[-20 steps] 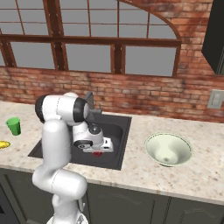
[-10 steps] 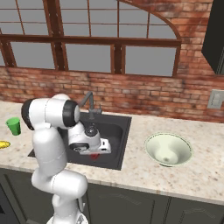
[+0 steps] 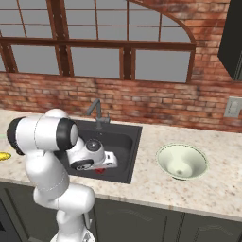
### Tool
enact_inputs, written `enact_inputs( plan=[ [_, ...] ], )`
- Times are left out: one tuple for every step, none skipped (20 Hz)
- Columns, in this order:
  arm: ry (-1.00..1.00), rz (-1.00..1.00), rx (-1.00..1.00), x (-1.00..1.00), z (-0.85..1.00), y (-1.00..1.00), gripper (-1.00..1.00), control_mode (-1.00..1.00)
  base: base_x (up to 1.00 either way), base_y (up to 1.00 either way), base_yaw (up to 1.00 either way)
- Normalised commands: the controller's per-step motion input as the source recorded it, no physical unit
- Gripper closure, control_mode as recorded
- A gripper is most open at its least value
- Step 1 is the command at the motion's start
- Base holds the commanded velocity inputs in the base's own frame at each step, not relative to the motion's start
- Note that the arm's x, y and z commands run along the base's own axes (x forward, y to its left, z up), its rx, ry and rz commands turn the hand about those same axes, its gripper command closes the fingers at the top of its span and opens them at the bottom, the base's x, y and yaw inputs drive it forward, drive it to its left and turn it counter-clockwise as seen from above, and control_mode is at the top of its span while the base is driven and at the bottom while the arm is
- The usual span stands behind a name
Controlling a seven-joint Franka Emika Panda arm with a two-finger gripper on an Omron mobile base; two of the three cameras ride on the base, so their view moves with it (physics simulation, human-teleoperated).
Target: Remove the bell pepper and corn from the sink. Then move the bowl and cup from the counter to the sink for washing.
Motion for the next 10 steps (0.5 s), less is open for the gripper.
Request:
enact_inputs(
  plan=[
    [0.0, 0.12, 0.02, 0.11, 0.53, 0.0, 1.0, -1.0, 0.0, 0.0, 0.0],
    [0.0, 0.11, 0.02, 0.11, 0.52, 0.0, 1.0, -1.0, 0.0, 0.0, 0.0],
    [0.0, 0.11, 0.01, 0.13, 0.53, 0.0, 1.0, -1.0, 0.0, 0.0, 0.0],
    [0.0, 0.11, 0.01, 0.08, 0.5, 0.0, 1.0, -1.0, 0.0, 0.0, 0.0],
    [0.0, 0.11, 0.01, 0.02, 0.49, 0.0, 1.0, -1.0, 0.0, 0.0, 0.0],
    [0.0, 0.09, 0.0, 0.0, 0.5, 0.0, 1.0, -1.0, 0.0, 0.0, 0.0],
    [0.0, 0.08, 0.01, 0.0, 0.51, 0.0, 1.0, -1.0, 0.0, 0.0, 0.0],
    [0.0, 0.07, 0.02, 0.0, 0.52, 0.0, 1.0, -1.0, 0.0, 0.0, 0.0],
    [0.0, 0.06, 0.01, 0.0, 0.52, 0.0, 1.0, -1.0, 0.0, 0.0, 0.0],
    [0.0, 0.04, 0.01, 0.0, 0.48, 0.0, 1.0, -1.0, 0.0, 0.0, 0.0]
  ],
)
